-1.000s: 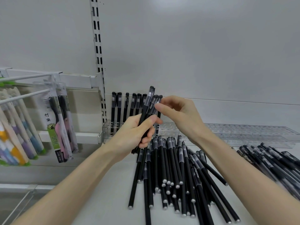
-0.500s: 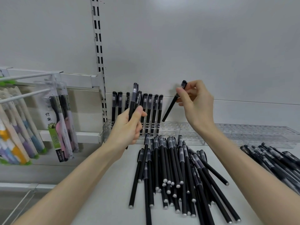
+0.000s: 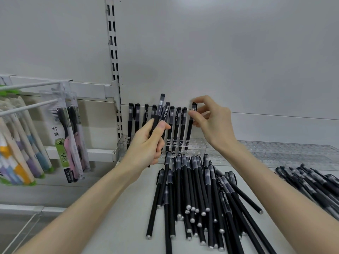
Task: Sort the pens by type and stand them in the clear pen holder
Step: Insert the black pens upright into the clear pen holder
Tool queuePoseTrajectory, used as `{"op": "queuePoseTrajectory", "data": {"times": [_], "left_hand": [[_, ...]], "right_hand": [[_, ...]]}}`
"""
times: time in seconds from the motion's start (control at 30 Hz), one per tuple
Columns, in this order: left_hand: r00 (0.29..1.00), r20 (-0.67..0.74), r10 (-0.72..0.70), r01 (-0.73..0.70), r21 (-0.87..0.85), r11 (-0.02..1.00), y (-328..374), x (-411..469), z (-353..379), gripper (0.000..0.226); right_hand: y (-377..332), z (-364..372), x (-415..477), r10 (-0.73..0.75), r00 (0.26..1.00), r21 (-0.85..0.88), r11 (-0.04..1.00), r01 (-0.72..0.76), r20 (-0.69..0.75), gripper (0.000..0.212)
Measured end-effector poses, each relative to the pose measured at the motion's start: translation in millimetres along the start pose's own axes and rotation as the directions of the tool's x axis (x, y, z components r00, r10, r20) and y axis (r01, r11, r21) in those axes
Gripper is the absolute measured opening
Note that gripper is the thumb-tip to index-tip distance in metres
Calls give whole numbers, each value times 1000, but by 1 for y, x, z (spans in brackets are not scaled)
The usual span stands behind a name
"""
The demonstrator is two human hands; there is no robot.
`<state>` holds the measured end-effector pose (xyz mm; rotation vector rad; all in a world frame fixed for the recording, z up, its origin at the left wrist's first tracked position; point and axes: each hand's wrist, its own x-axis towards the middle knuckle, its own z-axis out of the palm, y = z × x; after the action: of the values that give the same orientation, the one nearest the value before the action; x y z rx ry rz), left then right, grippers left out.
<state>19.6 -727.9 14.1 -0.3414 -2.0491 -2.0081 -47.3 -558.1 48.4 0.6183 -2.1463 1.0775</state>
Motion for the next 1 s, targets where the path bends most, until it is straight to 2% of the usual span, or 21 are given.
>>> {"op": "queuePoseTrajectory", "data": {"times": [0.23,0.4,0.47,0.53,0.57,0.63,0.73,0.83,0.9,1.0], "left_hand": [[997,29,-74,73,32,997,1,0,3,22],[994,98,-51,49,22,999,1,-4,6,19],[989,143,-37,34,23,999,2,-5,7,20],[980,194,-34,34,3,999,3,-6,9,21],[975,219,-36,39,-7,999,3,-6,10,22],[966,256,-39,43,-12,999,4,-8,12,23],[976,216,-27,8,87,996,5,-9,13,26],[998,50,32,-44,244,969,-2,-4,9,25],[996,-44,77,-64,252,966,-4,-1,5,22],[999,-33,40,-34,180,983,-3,-2,4,24]], "right_hand": [[1,2,-7,20,997,-66,998,-15,71,22],[-8,-8,-11,-20,1000,-197,980,17,-12,21],[-18,-13,-16,13,1000,-3,1000,-13,-3,18],[-27,-16,-20,84,986,226,967,-114,141,18],[-30,-16,-22,100,974,287,945,-157,205,17],[-30,-14,-25,113,964,368,909,-198,239,10],[-31,-17,-25,147,968,464,857,-226,201,8],[-30,-28,-18,193,978,540,817,-203,76,8],[-24,-34,-14,179,983,460,877,-136,-51,8],[-11,-35,-12,101,983,238,969,-62,-152,16]]}}
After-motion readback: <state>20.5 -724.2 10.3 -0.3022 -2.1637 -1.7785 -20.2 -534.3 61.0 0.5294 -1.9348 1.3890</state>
